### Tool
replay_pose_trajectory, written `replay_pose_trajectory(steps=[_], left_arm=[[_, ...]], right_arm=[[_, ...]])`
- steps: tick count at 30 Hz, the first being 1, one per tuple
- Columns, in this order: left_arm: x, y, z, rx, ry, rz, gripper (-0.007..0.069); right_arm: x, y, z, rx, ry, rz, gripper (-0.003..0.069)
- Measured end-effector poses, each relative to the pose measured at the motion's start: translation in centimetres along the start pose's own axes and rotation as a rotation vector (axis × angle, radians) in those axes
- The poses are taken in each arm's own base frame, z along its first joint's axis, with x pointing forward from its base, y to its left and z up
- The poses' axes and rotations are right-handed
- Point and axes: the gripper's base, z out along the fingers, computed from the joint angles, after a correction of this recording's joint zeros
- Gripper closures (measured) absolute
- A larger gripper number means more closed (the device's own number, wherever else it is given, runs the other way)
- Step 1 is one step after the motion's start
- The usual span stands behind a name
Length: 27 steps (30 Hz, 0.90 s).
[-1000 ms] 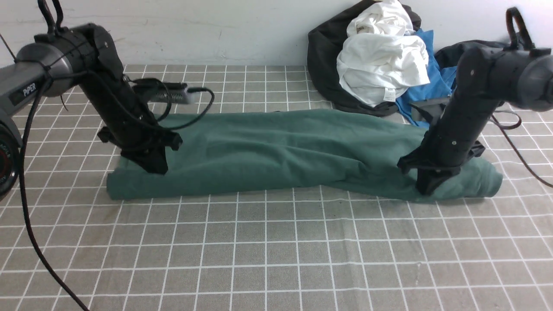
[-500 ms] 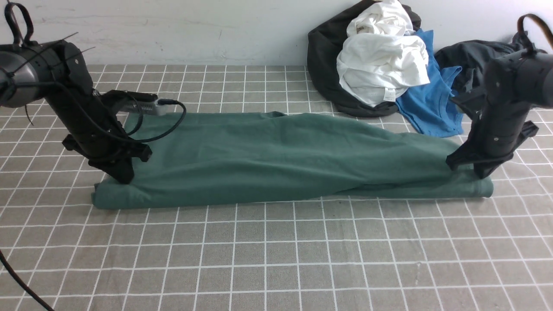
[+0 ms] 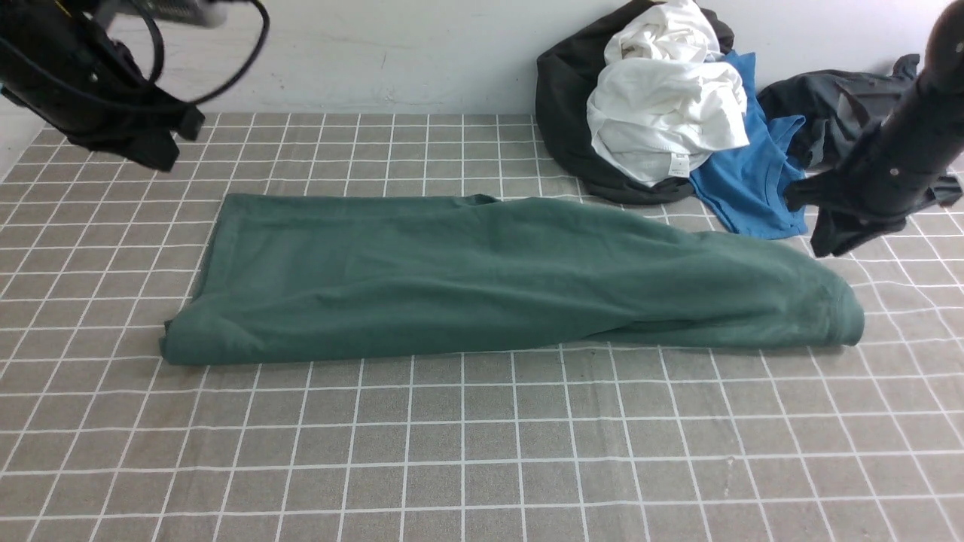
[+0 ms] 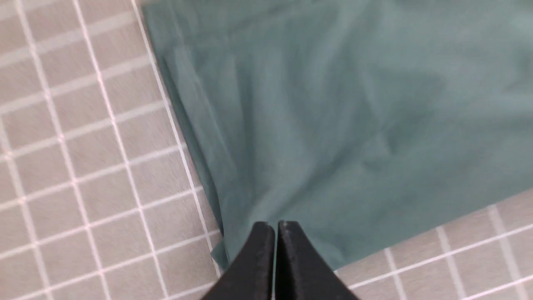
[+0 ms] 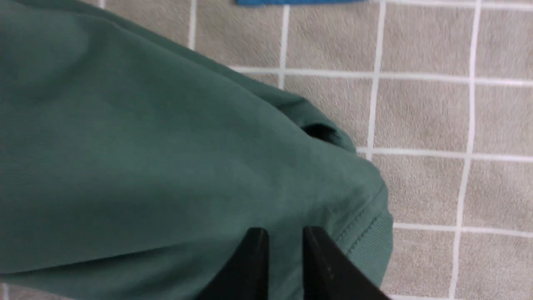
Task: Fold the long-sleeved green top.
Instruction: Use the right arm to clamp the right edge of the fabric
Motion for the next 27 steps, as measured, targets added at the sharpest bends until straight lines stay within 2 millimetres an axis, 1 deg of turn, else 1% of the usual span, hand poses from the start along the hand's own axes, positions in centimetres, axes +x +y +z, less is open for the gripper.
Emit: replay_pose_trajectory(steps=[1,2,3,5,6,7,8,9,10,11,12,14,16,17,18,20,21,22,23,24,25,26,27], left_arm=[[-0.1,-0.8,-3.3,-0.009,-0.075,0.011,0.0631],[-0.1,-1.3,-5.0,-0.015,-0.111,0.019,0.0631],[0.0,-1.6,-6.3,-0.021,-0.138,0.025,0.0631],[0.7,-2.8,-10.7,-0.046,-0.232,0.052,0.0631],[0.9,-3.0,-11.5,-0.051,-0.248,0.058,0.0631],[1.7,-3.7,-13.8,-0.069,-0.296,0.073,0.0631],[1.8,-3.8,-14.2,-0.072,-0.303,0.075,0.0631],[2.9,-4.6,-16.5,-0.089,-0.35,0.09,0.0631],[3.7,-5.1,-17.8,-0.102,-0.375,0.1,0.0631],[3.9,-5.2,-18.0,-0.104,-0.379,0.102,0.0631],[5.0,-5.7,-19.3,-0.117,-0.4,0.11,0.0631],[6.8,-6.4,-20.6,-0.134,-0.407,0.119,0.0631],[9.1,-7.0,-21.1,-0.149,-0.398,0.123,0.0631],[9.1,-7.0,-21.1,-0.149,-0.398,0.121,0.0631],[10.5,-7.2,-20.9,-0.153,-0.382,0.114,0.0631],[12.7,-7.4,-19.8,-0.154,-0.337,0.09,0.0631],[13.1,-7.5,-19.6,-0.154,-0.326,0.088,0.0631],[14.6,-7.4,-18.4,-0.156,-0.279,0.073,0.0631],[15.9,-7.3,-17.2,-0.164,-0.232,0.065,0.0631],[15.9,-7.3,-17.2,-0.163,-0.232,0.064,0.0631],[17.3,-7.1,-15.7,-0.175,-0.176,0.052,0.0631],[18.4,-7.0,-14.3,-0.173,-0.131,0.029,0.0631],[18.7,-7.0,-13.8,-0.17,-0.117,0.023,0.0631]], right_arm=[[0.3,-1.0,1.2,0.0,0.041,0.028,0.0415],[0.5,-1.3,2.0,-0.002,0.069,0.042,0.0371],[0.7,-1.7,2.5,-0.002,0.088,0.053,0.0338],[1.1,-2.1,3.8,-0.006,0.135,0.073,0.0228],[1.1,-2.1,4.0,-0.006,0.141,0.073,0.0211],[1.2,-2.1,4.6,-0.01,0.155,0.077,0.016],[1.3,-2.1,4.8,-0.013,0.158,0.079,0.0148],[1.3,-2.1,5.3,-0.02,0.163,0.084,0.0123],[1.4,-2.1,5.8,-0.03,0.172,0.091,0.0109],[1.4,-2.0,5.9,-0.031,0.173,0.092,0.0108],[1.3,-1.9,6.2,-0.038,0.174,0.094,0.0111],[1.3,-1.8,6.2,-0.05,0.171,0.092,0.0141],[1.2,-1.3,6.3,-0.08,0.164,0.075,0.0237],[1.2,-1.2,6.3,-0.082,0.163,0.077,0.0248],[1.1,-0.7,6.2,-0.101,0.157,0.071,0.0322],[0.9,0.1,5.3,-0.126,0.135,0.038,0.0481],[0.8,0.2,5.2,-0.127,0.131,0.027,0.0511],[0.6,0.4,3.6,-0.127,0.096,-0.008,0.0592],[0.4,0.4,2.4,-0.117,0.071,-0.039,0.0628],[0.4,0.3,2.2,-0.111,0.067,-0.05,0.0632],[0.4,0.2,0.4,-0.083,0.04,-0.088,0.0645],[0.4,0.0,-1.0,-0.046,0.023,-0.12,0.0648],[0.4,0.0,-1.7,-0.032,0.013,-0.13,0.0648]])
